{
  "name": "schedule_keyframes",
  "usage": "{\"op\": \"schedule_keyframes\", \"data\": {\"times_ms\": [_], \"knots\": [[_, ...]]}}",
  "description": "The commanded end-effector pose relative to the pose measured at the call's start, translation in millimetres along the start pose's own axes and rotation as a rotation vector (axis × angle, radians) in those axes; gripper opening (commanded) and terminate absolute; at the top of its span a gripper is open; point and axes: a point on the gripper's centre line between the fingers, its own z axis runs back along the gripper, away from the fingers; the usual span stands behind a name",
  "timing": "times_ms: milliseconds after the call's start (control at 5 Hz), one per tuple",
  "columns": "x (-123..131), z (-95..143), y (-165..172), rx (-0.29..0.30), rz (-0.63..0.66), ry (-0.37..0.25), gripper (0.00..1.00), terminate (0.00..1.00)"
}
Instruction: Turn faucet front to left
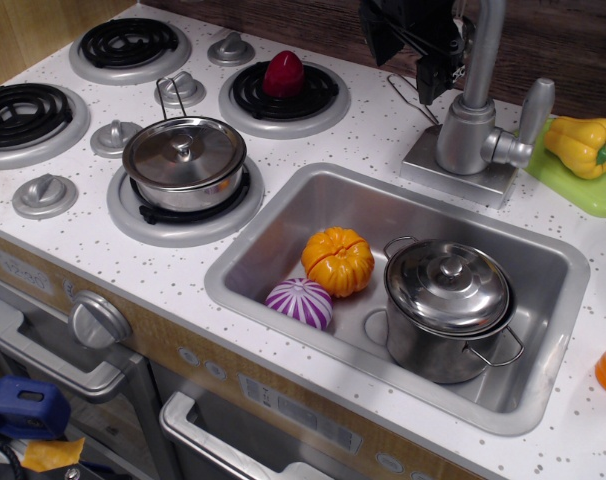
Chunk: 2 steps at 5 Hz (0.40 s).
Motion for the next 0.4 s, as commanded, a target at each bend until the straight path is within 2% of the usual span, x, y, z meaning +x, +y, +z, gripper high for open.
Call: {"op": "schedule_keyframes", "data": {"times_ms": [0,200], "knots": [[14.1,14.1,21.0,0.043,-0.012,-0.07,1.0,0.0],[14.5,15.0,17.8,0.052,-0.011,-0.065,1.0,1.0]]}}
